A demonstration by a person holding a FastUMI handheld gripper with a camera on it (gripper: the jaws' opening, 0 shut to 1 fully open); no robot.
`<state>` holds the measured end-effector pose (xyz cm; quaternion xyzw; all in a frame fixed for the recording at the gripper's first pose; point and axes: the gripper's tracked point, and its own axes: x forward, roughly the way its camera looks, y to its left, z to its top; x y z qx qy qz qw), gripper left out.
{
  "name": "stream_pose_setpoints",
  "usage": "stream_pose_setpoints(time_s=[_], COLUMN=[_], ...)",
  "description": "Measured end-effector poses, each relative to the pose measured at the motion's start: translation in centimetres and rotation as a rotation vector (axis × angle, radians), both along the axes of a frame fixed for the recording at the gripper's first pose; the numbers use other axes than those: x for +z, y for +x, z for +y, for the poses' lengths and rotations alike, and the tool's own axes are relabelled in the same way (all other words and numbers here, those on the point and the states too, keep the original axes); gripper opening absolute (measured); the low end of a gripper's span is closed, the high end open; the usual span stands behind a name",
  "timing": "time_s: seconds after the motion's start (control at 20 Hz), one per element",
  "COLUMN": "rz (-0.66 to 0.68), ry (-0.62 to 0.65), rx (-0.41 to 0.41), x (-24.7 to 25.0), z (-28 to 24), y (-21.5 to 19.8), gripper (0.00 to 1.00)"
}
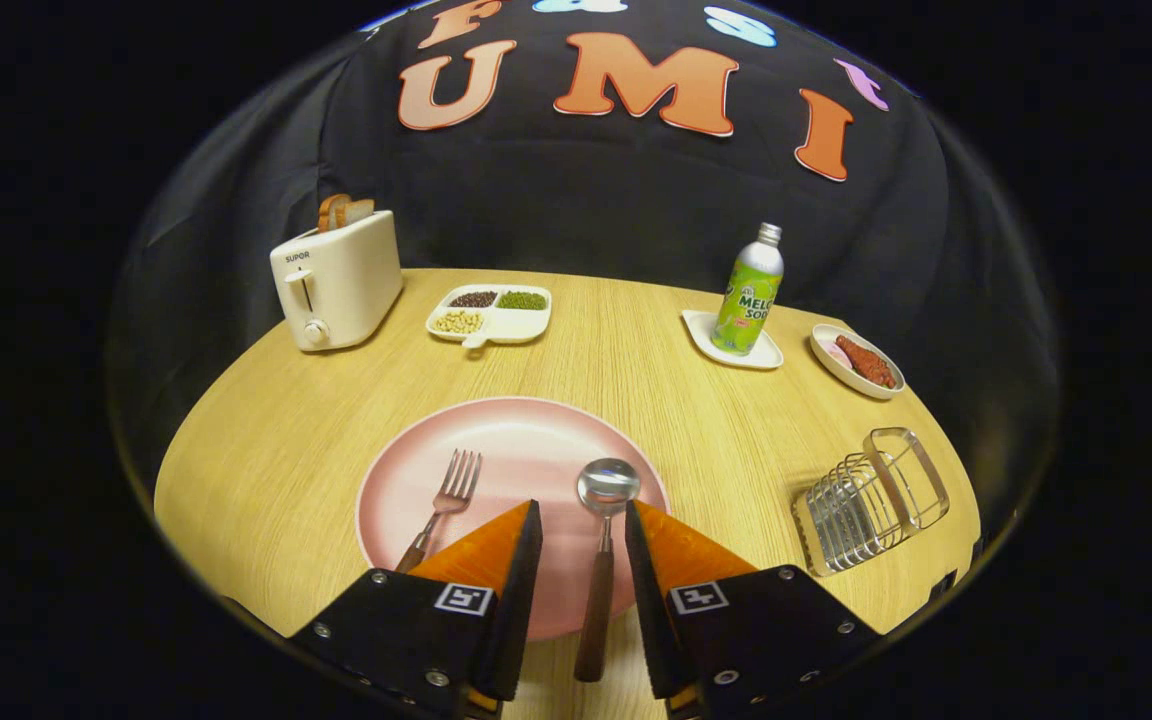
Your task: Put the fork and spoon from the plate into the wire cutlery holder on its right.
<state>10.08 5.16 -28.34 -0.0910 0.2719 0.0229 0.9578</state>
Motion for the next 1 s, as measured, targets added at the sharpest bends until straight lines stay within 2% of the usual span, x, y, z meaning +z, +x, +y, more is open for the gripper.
stream_pose_setpoints(time_s=[0.35,0.6,0.75,0.8,1.0], rz=[0.058,0.123,0.115,0.125,0.144], ry=[-0.034,-0.036,-0.046,-0.032,0.034], rx=[-0.035,-0.040,-0.047,-0.056,-0.053], x=[-2.2,-3.8,-3.8,-4.1,-2.8], z=[-1.2,-1.3,-1.6,-1.7,-1.5], y=[0.4,0.5,0.7,0.9,-0.2], gripper=[0.36,0.17,0.16,0.09,0.03])
